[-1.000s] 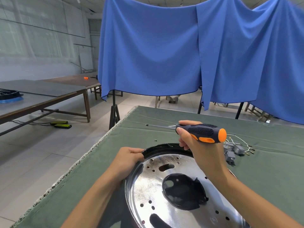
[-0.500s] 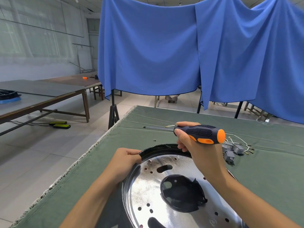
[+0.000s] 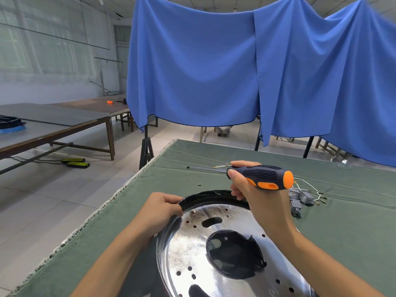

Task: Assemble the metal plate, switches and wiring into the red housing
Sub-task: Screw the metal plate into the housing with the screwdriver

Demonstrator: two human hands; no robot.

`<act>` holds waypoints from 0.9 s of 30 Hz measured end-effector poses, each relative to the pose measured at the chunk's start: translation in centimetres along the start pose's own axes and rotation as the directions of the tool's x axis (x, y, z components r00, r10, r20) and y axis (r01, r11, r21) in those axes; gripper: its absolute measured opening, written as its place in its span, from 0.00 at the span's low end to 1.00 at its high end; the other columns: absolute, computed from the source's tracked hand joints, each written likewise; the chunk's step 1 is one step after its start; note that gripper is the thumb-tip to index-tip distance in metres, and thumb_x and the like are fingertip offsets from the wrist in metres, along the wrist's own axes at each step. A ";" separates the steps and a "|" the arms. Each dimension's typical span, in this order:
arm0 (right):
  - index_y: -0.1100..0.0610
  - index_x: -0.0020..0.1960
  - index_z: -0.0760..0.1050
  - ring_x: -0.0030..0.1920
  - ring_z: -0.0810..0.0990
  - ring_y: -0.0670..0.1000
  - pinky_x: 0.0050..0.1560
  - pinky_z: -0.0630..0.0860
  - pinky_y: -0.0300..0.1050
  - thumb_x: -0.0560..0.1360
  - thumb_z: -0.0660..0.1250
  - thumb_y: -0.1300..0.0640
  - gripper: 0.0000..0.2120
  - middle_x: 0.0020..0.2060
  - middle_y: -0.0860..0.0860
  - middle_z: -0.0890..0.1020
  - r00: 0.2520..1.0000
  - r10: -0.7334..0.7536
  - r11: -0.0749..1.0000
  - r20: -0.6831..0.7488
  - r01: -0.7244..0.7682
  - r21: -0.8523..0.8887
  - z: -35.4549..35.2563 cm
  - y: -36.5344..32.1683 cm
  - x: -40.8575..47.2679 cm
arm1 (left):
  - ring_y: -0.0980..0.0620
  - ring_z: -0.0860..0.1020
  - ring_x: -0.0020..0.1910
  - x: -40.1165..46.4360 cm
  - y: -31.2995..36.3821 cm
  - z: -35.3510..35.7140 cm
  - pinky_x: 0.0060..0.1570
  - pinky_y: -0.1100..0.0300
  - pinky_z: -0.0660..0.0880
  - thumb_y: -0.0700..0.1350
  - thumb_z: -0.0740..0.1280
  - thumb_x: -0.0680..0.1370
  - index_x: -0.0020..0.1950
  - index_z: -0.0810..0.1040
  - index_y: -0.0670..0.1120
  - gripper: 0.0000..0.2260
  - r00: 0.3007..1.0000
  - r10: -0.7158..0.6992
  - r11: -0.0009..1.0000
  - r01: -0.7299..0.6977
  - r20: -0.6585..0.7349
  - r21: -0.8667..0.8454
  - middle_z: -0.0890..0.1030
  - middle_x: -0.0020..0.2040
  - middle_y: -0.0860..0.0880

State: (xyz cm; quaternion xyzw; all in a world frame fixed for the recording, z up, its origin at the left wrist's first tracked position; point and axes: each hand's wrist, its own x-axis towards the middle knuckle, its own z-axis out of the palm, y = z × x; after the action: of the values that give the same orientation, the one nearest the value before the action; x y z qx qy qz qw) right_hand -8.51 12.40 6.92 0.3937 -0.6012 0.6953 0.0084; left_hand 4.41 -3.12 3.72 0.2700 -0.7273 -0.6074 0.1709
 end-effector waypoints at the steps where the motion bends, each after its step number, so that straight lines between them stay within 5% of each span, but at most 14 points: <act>1: 0.53 0.46 0.82 0.29 0.81 0.51 0.30 0.80 0.41 0.71 0.72 0.60 0.05 0.31 0.52 0.83 1.000 0.000 1.000 0.004 0.000 0.000 0.1 0.0 0.0 | 0.48 0.73 0.26 -0.1 0.1 -0.1 0.28 0.64 0.71 0.28 0.61 0.70 0.42 0.86 0.45 0.17 1.000 -0.007 1.000 0.007 0.007 -0.008 0.78 0.31 0.40; 9: 0.54 0.47 0.82 0.30 0.81 0.52 0.31 0.79 0.41 0.71 0.72 0.60 0.06 0.32 0.53 0.84 1.000 0.006 1.000 0.009 -0.006 0.007 0.1 0.1 -0.1 | 0.47 0.75 0.27 -0.6 0.2 -0.5 0.30 0.61 0.73 0.26 0.60 0.70 0.44 0.82 0.39 0.14 1.000 -0.011 1.000 0.011 0.021 0.030 0.77 0.29 0.43; 13: 0.53 0.45 0.82 0.29 0.80 0.52 0.31 0.79 0.41 0.71 0.72 0.60 0.05 0.31 0.54 0.83 1.000 0.011 1.000 0.008 -0.011 0.014 0.0 0.1 -0.1 | 0.55 0.76 0.25 -0.6 0.3 -0.4 0.30 0.64 0.74 0.26 0.62 0.70 0.43 0.81 0.40 0.13 1.000 0.024 0.995 -0.026 0.018 0.096 0.81 0.29 0.50; 27: 0.54 0.46 0.82 0.30 0.80 0.53 0.32 0.79 0.43 0.71 0.72 0.60 0.05 0.31 0.55 0.83 1.000 0.005 1.000 0.010 -0.005 -0.005 -0.3 -0.2 -0.3 | 0.49 0.77 0.31 -0.5 0.2 0.0 0.34 0.61 0.74 0.25 0.63 0.69 0.47 0.84 0.41 0.16 0.999 0.036 0.985 -0.032 -0.016 0.170 0.84 0.41 0.38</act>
State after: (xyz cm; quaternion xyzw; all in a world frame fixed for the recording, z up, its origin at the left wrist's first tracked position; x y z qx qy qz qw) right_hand -8.37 12.82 6.90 0.3958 -0.6040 0.6917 0.0046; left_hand 4.81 -2.81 3.92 0.2769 -0.7792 -0.5377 0.1647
